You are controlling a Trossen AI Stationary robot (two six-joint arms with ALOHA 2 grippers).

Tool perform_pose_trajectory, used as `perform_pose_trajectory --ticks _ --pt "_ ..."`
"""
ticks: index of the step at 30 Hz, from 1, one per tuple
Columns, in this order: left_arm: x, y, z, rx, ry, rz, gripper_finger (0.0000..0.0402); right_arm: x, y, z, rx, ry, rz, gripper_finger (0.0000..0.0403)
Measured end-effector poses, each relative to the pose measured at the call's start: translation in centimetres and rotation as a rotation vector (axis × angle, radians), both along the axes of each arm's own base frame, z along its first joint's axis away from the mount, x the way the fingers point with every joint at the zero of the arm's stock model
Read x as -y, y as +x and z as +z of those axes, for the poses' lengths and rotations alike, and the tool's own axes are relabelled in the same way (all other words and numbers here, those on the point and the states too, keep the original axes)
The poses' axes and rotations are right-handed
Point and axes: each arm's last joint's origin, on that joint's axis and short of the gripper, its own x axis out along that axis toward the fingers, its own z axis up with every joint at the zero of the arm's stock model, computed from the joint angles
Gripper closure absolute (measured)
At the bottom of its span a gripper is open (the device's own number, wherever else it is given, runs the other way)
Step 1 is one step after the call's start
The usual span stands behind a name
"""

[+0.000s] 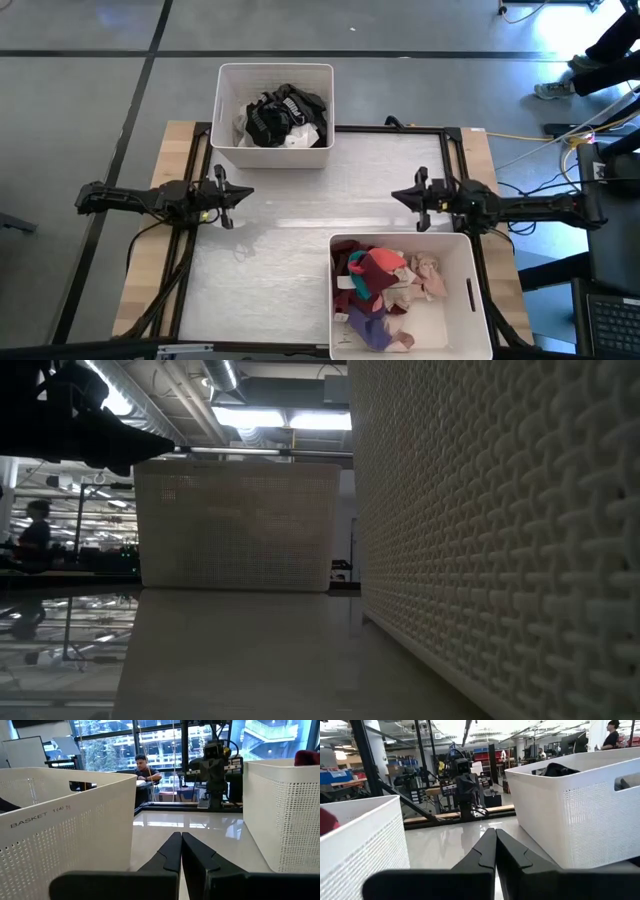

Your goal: Sort clothes

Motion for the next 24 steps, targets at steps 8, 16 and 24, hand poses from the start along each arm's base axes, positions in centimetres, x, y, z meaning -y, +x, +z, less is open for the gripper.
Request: perform_pose_trajectory --ticks 8,16,24 --pt "0.0 0.0 0.0 0.006 -0.022 -0.001 0.0398 0.0 -1.1 -1.0 -0.047 0.024 -0.024 0.0393" --pt "0.0 0.0 0.0 0.005 -0.033 -0.001 0.0398 -0.1 -1.9 -2.4 -0.194 0.037 -0.026 0.0393" --pt "0.0 0.0 -0.1 -0.001 -0.024 -0.001 0.0398 -0.2 -2.5 -2.5 -0.189 0.06 -0.025 0.0393"
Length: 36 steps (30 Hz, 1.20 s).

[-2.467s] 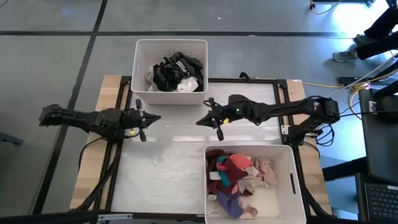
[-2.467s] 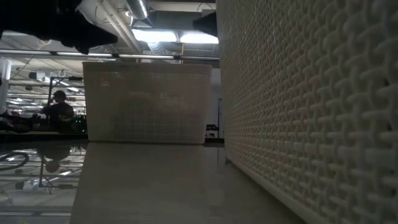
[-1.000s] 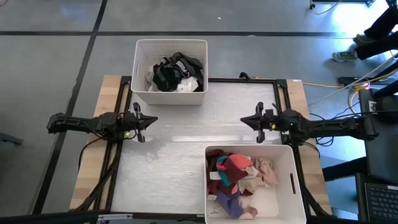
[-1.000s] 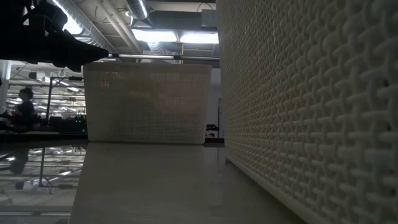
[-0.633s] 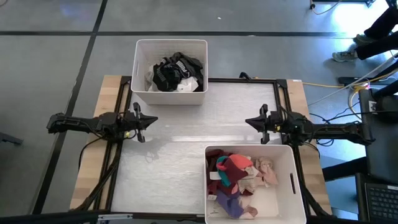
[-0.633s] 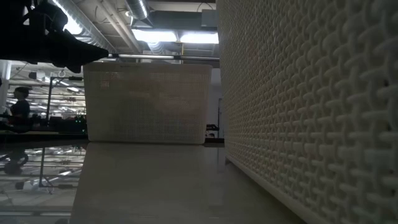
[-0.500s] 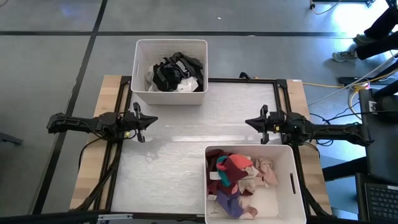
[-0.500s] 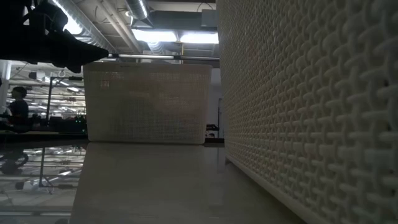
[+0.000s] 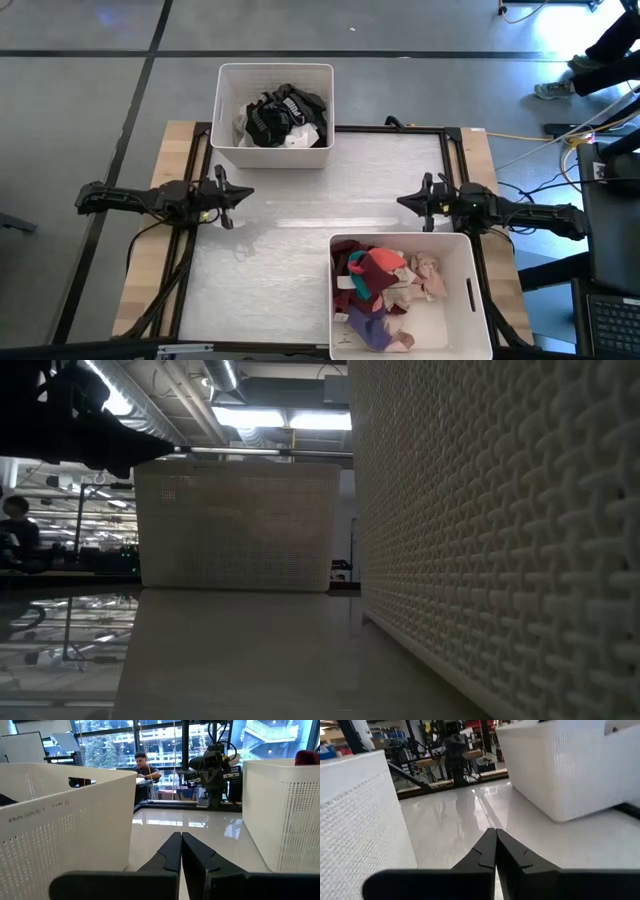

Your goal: Sort clothes

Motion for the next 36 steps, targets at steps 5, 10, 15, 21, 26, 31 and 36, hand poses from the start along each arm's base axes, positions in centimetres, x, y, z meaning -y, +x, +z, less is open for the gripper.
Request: perform_pose_trajectory --ticks 5,10,15,21,26,31,36 --pt "0.04 0.04 -0.67 -0.065 -0.013 -0.014 0.0398 0.0 -0.01 -0.32 -0.026 0.069 -0.005 0.0393" --pt "0.42 0.12 -0.83 -0.085 0.005 -0.146 0.04 0.0 -0.01 -0.34 -0.024 0.089 -0.007 0.0393" --pt "0.14 0.1 -0.81 -0.095 0.055 -0.11 0.0398 0.0 -0.01 -0.36 -0.025 0.088 -0.007 0.0393" --pt "-0.01 0.11 -0.83 -0.091 0.025 -0.095 0.0398 0.0 -0.01 -0.38 -0.026 0.093 -0.007 0.0393" --pt "-0.01 0.11 -0.83 -0.088 0.014 -0.095 0.0398 0.0 -0.01 -0.39 -0.026 0.093 -0.007 0.0393" --pt "-0.01 0.11 -0.83 -0.087 0.011 -0.095 0.0398 0.0 -0.01 -0.4 -0.027 0.093 -0.007 0.0393" --pt "-0.01 0.11 -0.83 -0.087 0.012 -0.095 0.0398 0.0 -0.01 -0.4 -0.027 0.093 -0.007 0.0393"
